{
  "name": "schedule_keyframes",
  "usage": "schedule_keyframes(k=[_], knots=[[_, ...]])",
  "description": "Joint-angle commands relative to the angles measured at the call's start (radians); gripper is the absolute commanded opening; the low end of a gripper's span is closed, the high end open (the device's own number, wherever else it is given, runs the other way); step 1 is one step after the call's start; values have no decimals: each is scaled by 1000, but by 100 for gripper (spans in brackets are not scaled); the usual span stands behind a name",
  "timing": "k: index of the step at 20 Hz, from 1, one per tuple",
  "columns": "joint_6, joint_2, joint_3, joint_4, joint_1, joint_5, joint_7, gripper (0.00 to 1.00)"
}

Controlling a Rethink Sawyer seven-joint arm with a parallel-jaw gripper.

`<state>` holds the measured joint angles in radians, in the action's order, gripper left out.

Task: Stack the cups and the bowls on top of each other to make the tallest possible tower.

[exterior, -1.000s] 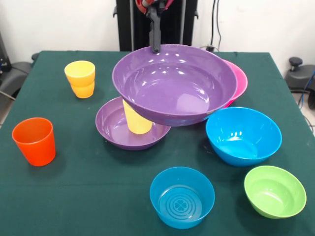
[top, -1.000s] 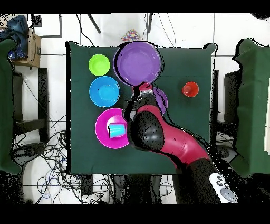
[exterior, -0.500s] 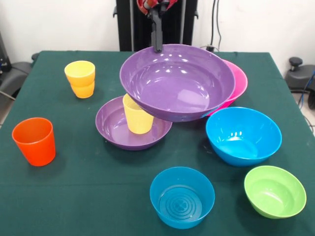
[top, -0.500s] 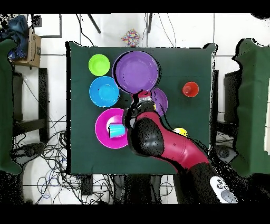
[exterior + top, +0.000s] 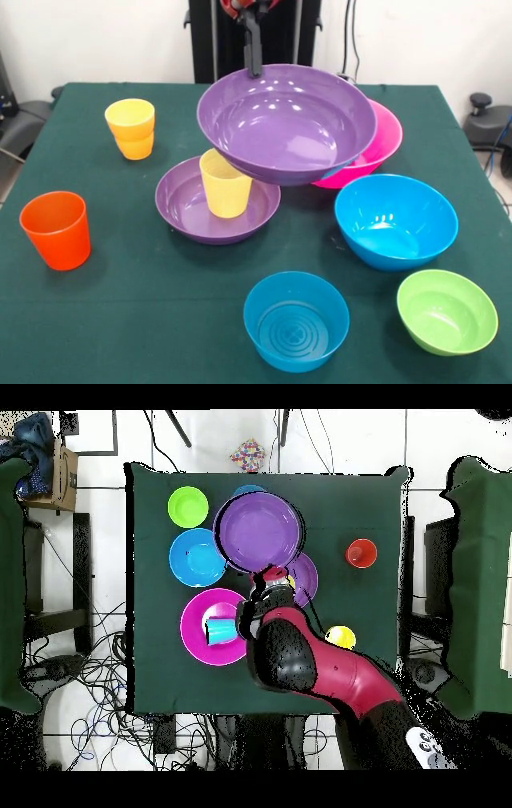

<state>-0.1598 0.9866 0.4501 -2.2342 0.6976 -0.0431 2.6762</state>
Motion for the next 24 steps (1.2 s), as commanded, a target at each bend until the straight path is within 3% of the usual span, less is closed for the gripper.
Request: schedule_keyframes(k=[1,15,24], knots=[[2,24,101,-84,45,74,118,0],[3,70,188,-155,137,68,136,0],[-71,25,183,-171,146,92,138,0]])
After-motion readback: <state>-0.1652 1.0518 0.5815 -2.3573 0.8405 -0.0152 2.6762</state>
